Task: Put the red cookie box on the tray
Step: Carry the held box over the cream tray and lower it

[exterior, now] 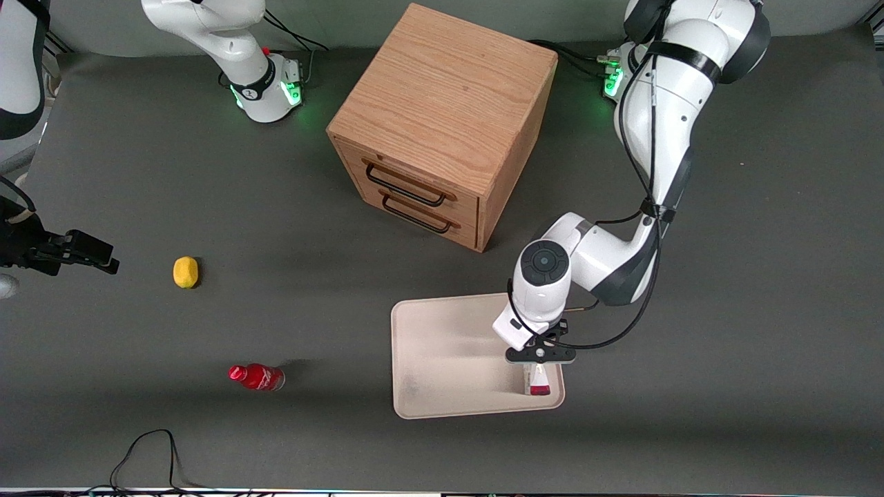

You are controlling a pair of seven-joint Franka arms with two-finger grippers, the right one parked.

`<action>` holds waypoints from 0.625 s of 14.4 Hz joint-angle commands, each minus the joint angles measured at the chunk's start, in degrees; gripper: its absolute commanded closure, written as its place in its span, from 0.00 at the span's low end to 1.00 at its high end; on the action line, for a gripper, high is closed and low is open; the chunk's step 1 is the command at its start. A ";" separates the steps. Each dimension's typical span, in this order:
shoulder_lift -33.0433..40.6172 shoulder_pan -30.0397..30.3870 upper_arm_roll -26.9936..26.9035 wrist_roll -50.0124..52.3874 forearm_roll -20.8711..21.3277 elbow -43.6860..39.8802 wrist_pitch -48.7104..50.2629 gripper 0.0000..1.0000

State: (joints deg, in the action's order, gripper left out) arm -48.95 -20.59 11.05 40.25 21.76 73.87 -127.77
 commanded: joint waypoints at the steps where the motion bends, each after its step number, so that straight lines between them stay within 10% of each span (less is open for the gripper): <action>1: 0.87 -0.42 -1.03 0.97 1.35 1.18 -0.73 0.06; 9: 13.92 3.26 -0.95 0.89 -1.45 9.15 0.58 0.00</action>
State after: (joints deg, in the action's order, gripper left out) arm -45.29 -19.66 10.31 40.57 21.59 74.19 -128.66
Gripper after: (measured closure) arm 0.026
